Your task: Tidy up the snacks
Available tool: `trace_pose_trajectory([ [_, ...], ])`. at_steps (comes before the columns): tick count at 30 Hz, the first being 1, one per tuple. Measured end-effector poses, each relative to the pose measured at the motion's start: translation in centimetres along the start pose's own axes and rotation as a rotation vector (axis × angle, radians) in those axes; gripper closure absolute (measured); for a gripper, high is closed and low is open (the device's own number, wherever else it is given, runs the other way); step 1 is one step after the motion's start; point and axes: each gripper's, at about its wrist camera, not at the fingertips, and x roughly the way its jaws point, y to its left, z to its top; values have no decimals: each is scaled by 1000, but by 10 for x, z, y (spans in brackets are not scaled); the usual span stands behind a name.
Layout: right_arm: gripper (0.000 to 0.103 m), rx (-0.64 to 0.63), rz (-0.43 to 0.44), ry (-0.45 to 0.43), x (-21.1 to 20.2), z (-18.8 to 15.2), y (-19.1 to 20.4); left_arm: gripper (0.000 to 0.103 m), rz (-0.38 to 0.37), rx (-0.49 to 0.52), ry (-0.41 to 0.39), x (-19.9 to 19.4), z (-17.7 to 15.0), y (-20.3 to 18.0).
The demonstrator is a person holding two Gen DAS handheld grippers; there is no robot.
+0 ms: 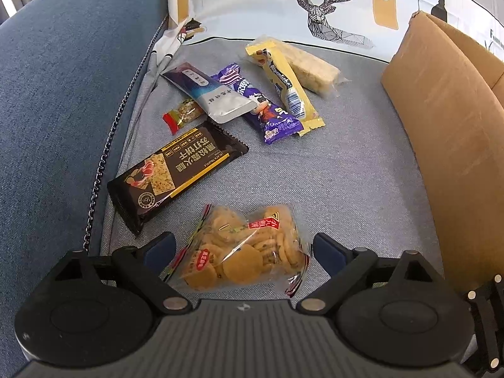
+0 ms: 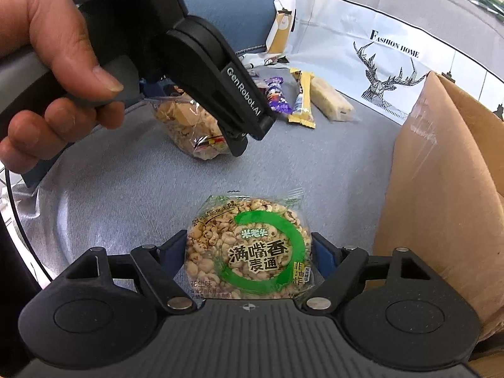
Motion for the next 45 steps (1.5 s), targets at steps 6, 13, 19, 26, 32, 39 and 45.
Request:
trace_pose_trajectory([
  [6,21,1,-5,-14,-1,1,-1,17,-14,-3,-12,-3,1,1],
  [13,21,4,-11,-37,-8,0,1,23,-24,-21,-28,-7,2,4],
  [19,21,-7,-17,-72,-15,-1,2,24,-34,-56,-55,-13,4,10],
  [26,21,-12,-22,-126,-28,5,2,24,-53,-83,-102,-24,5,13],
  [32,21,-7,-29,-188,-44,13,-1,24,-63,-111,-179,-40,6,16],
  [39,21,-6,-36,-275,-73,23,-5,24,-74,-127,-257,-57,6,16],
  [45,21,9,-54,-333,-98,30,-14,24,-72,-118,-276,-60,6,13],
])
